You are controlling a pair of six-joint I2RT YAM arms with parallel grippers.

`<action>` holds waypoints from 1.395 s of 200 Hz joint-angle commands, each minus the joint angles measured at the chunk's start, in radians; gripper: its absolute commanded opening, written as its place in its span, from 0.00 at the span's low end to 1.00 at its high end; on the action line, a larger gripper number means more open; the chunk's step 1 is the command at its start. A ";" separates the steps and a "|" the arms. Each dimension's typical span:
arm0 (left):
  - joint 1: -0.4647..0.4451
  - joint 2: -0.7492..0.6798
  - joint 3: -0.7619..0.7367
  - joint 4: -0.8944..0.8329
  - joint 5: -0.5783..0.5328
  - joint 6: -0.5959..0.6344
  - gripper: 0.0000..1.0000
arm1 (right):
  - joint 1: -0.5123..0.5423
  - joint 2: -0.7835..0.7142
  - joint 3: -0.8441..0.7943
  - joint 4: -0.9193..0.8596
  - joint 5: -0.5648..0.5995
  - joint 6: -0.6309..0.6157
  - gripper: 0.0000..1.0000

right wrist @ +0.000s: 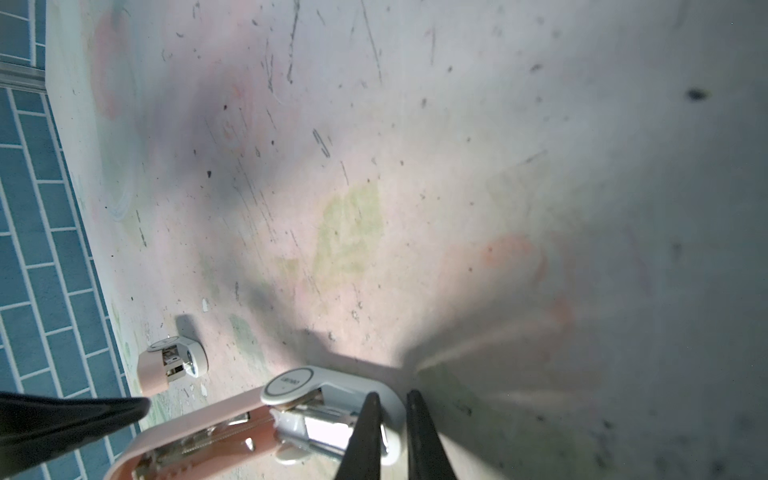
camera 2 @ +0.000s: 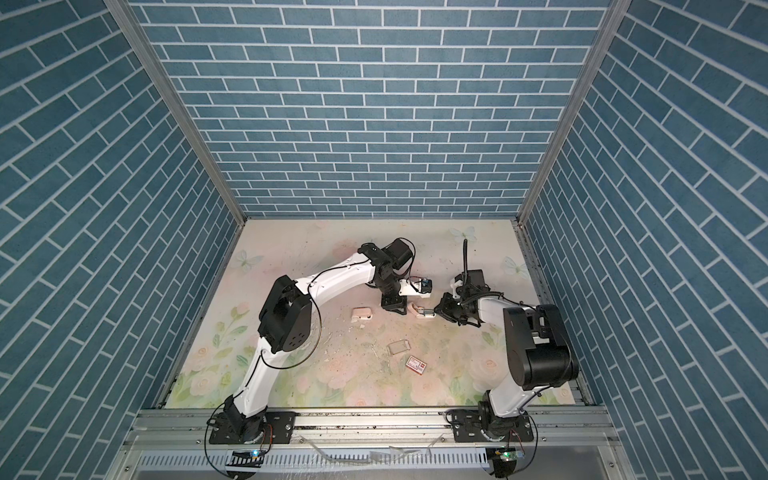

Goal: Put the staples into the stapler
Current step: 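Move the left gripper over the stapler's pink top while the right gripper holds the base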

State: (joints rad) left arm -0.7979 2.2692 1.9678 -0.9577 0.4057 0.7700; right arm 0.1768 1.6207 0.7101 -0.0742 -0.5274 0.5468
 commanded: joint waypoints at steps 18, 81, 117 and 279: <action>-0.004 -0.008 -0.037 0.014 -0.004 -0.005 0.45 | 0.027 0.036 0.024 -0.036 -0.043 -0.054 0.14; -0.003 -0.029 -0.063 0.016 -0.008 0.002 0.40 | 0.064 0.048 0.044 -0.041 -0.054 -0.059 0.14; -0.002 -0.055 -0.105 0.035 -0.022 0.005 0.35 | 0.076 0.051 0.047 -0.047 -0.043 -0.059 0.13; 0.011 -0.108 -0.169 0.092 0.014 -0.042 0.36 | 0.076 0.070 0.039 -0.026 -0.037 -0.052 0.14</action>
State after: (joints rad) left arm -0.7902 2.1674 1.8057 -0.8711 0.4061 0.7429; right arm 0.2455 1.6646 0.7437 -0.0692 -0.5652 0.5228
